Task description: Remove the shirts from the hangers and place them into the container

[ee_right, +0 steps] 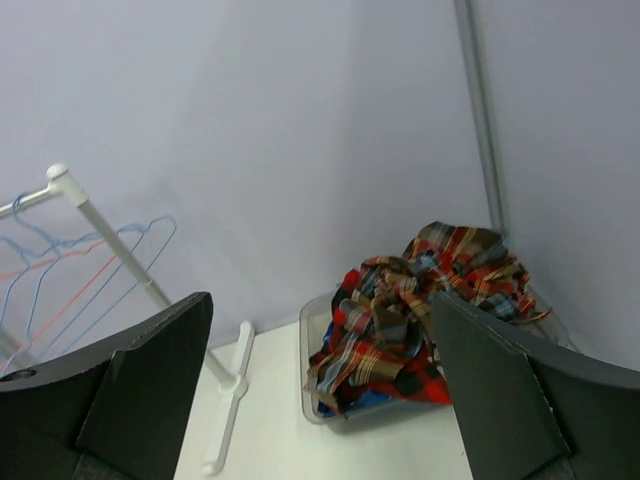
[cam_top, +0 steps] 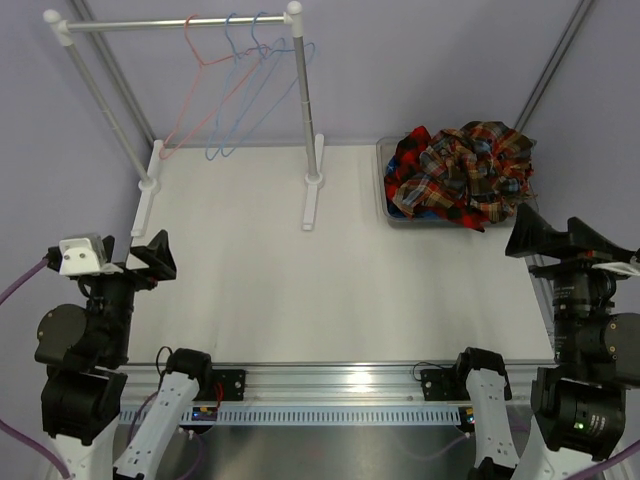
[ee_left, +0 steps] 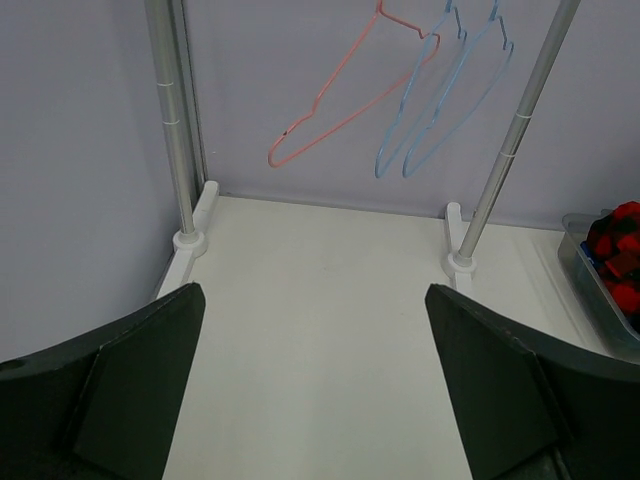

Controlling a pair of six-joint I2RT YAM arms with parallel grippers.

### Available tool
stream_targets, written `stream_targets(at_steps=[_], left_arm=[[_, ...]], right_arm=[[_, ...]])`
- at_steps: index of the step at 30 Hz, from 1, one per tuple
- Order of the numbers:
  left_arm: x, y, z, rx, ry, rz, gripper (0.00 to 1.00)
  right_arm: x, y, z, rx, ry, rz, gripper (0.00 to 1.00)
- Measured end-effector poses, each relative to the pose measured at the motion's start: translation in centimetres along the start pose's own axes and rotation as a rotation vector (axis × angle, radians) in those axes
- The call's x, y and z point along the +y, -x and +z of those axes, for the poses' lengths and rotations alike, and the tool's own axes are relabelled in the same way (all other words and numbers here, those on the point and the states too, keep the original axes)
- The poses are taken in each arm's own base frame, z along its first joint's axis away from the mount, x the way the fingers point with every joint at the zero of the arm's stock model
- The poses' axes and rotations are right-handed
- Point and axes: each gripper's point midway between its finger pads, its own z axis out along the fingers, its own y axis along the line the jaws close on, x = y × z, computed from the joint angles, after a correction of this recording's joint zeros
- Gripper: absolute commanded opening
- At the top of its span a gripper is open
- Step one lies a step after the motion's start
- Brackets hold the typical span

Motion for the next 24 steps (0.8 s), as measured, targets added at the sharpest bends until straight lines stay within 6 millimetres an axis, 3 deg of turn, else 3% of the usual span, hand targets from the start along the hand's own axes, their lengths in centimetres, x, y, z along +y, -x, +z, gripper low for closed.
stream_targets(at_steps=[3, 6, 11, 17, 24], left_arm=[[0.2, -0.2, -0.9, -0.001, -0.007, -0.001, 0.99], [0.4, -0.5, -1.8, 0.005, -0.011, 0.000, 0.99], [0.5, -0.8, -2.6, 0.003, -0.015, -0.001, 0.99], [0.6, -1.3, -2.7, 0.019, -0.014, 0.002, 0.99], [0.5, -1.7, -2.7, 0.033, -0.018, -0.004, 0.99]], right_arm=[[0.1, -2.6, -1.5, 0.059, 0.047, 0.010, 0.99], [0.2, -3.8, -2.9, 0.077, 0.079, 0.017, 1.00], [0.5, -4.1, -4.1, 0.069, 0.127, 0.025, 0.99], [0.3, -5.5, -4.0, 0.103, 0.140, 0.030, 1.00], [0.4, -5.4, -4.1, 0.099, 0.151, 0.023, 0.99]])
